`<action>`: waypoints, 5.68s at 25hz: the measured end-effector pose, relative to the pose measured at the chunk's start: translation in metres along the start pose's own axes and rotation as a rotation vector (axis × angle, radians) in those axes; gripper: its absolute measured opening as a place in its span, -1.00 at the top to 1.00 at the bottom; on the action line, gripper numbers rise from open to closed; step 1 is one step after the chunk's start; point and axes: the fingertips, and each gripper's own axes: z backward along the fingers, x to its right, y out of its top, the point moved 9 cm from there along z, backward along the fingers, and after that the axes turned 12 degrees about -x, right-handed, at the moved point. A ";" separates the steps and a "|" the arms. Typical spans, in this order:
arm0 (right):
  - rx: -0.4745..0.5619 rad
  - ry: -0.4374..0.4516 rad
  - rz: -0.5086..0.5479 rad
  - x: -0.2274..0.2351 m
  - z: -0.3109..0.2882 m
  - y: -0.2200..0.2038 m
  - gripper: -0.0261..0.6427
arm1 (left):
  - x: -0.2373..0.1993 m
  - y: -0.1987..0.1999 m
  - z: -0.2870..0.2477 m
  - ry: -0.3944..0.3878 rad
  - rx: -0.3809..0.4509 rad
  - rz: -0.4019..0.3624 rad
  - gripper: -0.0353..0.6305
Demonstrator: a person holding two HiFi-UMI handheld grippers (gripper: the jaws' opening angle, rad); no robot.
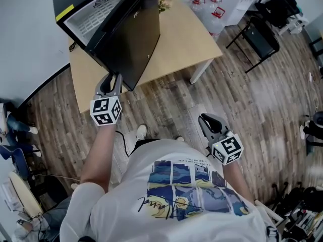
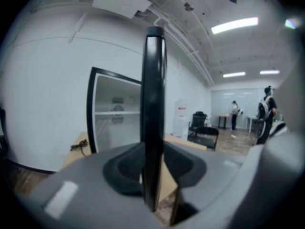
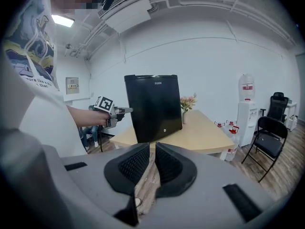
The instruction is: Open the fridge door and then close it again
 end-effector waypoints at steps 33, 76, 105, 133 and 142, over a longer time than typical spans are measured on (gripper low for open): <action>0.002 0.001 -0.018 0.036 0.069 -0.051 0.81 | 0.153 0.007 -0.005 -0.014 -0.009 -0.017 0.55; 0.032 -0.113 -0.065 0.079 0.117 -0.076 0.81 | 0.295 0.042 -0.067 -0.063 -0.040 -0.046 0.67; 0.034 -0.152 -0.086 0.083 0.140 -0.090 0.81 | 0.315 0.048 -0.081 -0.062 -0.037 -0.067 0.69; 0.028 -0.141 -0.084 0.080 0.135 -0.086 0.81 | 0.310 0.048 -0.078 -0.058 -0.041 -0.083 0.69; 0.019 -0.122 -0.075 0.074 0.130 -0.087 0.81 | 0.300 0.041 -0.067 -0.051 -0.038 -0.079 0.69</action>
